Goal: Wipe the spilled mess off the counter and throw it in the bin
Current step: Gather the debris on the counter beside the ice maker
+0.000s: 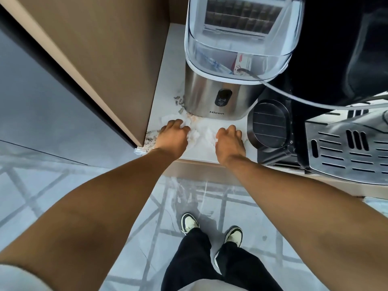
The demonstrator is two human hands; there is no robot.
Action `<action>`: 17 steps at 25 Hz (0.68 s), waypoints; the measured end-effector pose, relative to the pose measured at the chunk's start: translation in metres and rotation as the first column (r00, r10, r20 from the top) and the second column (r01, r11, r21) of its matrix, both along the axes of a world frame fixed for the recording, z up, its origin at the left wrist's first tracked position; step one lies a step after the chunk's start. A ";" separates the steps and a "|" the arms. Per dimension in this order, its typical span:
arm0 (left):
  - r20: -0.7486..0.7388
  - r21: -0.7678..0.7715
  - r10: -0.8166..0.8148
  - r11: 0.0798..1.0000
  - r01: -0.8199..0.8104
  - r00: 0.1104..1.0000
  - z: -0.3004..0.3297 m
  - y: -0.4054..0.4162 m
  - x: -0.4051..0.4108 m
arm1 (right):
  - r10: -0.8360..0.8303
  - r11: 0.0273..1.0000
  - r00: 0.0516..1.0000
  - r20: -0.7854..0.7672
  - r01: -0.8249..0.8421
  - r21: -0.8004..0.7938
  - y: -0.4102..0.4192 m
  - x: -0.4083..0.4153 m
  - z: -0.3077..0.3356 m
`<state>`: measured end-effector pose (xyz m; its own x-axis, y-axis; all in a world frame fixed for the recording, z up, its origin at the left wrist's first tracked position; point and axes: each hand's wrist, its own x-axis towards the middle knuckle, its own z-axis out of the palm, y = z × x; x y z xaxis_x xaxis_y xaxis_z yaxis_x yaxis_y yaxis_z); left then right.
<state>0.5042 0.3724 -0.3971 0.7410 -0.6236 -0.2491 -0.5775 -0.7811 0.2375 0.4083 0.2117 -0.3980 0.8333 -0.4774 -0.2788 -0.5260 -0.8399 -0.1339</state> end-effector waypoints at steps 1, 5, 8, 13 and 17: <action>0.012 0.007 -0.002 1.000 0.002 1.000 0.002 0.000 -0.001 | 0.000 1.000 1.000 -0.013 0.000 0.014 0.000 -0.001 0.002; 0.040 -0.014 -0.008 1.000 0.008 0.999 0.009 0.003 -0.012 | 0.011 0.999 0.997 -0.072 -0.008 0.046 -0.003 -0.010 0.013; 0.034 -0.059 0.008 0.998 -0.006 0.999 0.014 0.005 -0.024 | 0.007 0.997 0.997 -0.078 -0.001 0.077 -0.004 -0.024 0.018; 0.022 -0.102 0.080 0.992 -0.077 0.997 0.031 0.003 -0.053 | 0.018 0.990 1.000 -0.018 -0.015 0.144 -0.006 -0.057 0.029; 0.001 -0.100 0.098 0.990 -0.098 0.995 0.044 -0.006 -0.091 | -0.015 0.977 1.000 0.027 0.009 0.212 -0.011 -0.098 0.038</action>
<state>0.4135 0.3661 -0.3530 0.8011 -0.5695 -0.1844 -0.5011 -0.8065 0.3137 0.3098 0.2005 -0.3596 0.8370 -0.4196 -0.3513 -0.5291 -0.7846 -0.3233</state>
